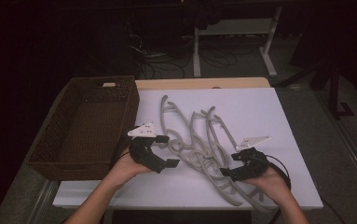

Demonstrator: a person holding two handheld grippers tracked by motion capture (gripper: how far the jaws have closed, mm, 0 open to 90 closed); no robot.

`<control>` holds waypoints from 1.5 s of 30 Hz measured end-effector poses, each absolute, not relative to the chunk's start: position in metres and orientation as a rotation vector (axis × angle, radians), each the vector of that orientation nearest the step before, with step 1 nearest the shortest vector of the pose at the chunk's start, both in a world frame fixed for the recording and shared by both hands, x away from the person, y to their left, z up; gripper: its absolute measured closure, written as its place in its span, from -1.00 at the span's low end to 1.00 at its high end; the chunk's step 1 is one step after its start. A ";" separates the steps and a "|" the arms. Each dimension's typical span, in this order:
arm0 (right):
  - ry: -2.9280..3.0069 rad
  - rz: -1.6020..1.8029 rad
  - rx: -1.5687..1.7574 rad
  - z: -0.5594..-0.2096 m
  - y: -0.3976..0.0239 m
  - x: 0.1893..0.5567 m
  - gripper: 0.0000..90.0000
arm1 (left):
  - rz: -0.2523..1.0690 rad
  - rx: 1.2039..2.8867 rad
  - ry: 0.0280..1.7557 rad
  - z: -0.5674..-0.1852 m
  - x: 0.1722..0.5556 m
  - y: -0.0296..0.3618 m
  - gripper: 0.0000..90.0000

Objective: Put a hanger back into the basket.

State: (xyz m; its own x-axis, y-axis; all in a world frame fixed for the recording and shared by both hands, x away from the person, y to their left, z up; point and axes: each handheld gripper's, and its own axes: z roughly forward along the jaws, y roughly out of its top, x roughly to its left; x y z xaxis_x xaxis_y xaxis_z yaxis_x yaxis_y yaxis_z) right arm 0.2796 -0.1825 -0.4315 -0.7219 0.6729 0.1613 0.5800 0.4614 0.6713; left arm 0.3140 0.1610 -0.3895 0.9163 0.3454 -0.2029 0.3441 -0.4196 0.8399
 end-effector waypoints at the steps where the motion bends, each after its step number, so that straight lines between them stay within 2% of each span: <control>1: 2.583 1.102 1.111 -0.434 -0.184 0.276 -0.38 | 0.002 2.044 0.493 -0.394 0.314 0.160 -0.99; 3: 2.596 1.087 1.113 -0.438 -0.187 0.271 -0.30 | 0.000 2.049 0.493 -0.397 0.313 0.158 -0.99; 5: 2.598 1.083 1.109 -0.439 -0.188 0.270 -0.30 | 0.000 2.049 0.493 -0.397 0.313 0.158 -0.99; 6: 2.611 1.080 1.112 -0.442 -0.190 0.267 -0.21 | 0.002 2.053 0.491 -0.401 0.313 0.158 -0.99; 16: 2.678 1.023 1.053 -0.446 -0.183 0.264 0.11 | -0.007 2.070 0.507 -0.412 0.314 0.159 -0.99; 19: 2.687 1.025 1.033 -0.444 -0.183 0.264 0.27 | -0.009 2.077 0.508 -0.414 0.314 0.159 -0.99; 24: 2.694 1.005 1.038 -0.444 -0.185 0.265 0.39 | -0.013 2.088 0.501 -0.416 0.313 0.158 -0.99; 34: 2.698 0.957 1.035 -0.443 -0.183 0.266 0.40 | -0.015 2.100 0.497 -0.418 0.313 0.156 -0.99; 39: 2.721 0.927 1.020 -0.443 -0.182 0.264 0.51 | -0.020 2.103 0.497 -0.419 0.313 0.156 -0.99; 45: 2.721 0.912 1.037 -0.443 -0.181 0.265 0.52 | -0.019 2.104 0.497 -0.419 0.313 0.156 -0.99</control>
State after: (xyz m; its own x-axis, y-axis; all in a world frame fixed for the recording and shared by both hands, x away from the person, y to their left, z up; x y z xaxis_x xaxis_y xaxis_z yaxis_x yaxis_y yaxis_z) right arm 0.2650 -0.1813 -0.4429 -0.7655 0.6317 0.1220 0.5777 0.5914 0.5626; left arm 0.3127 0.1556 -0.4185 0.9177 0.3411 -0.2038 0.3555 -0.4755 0.8047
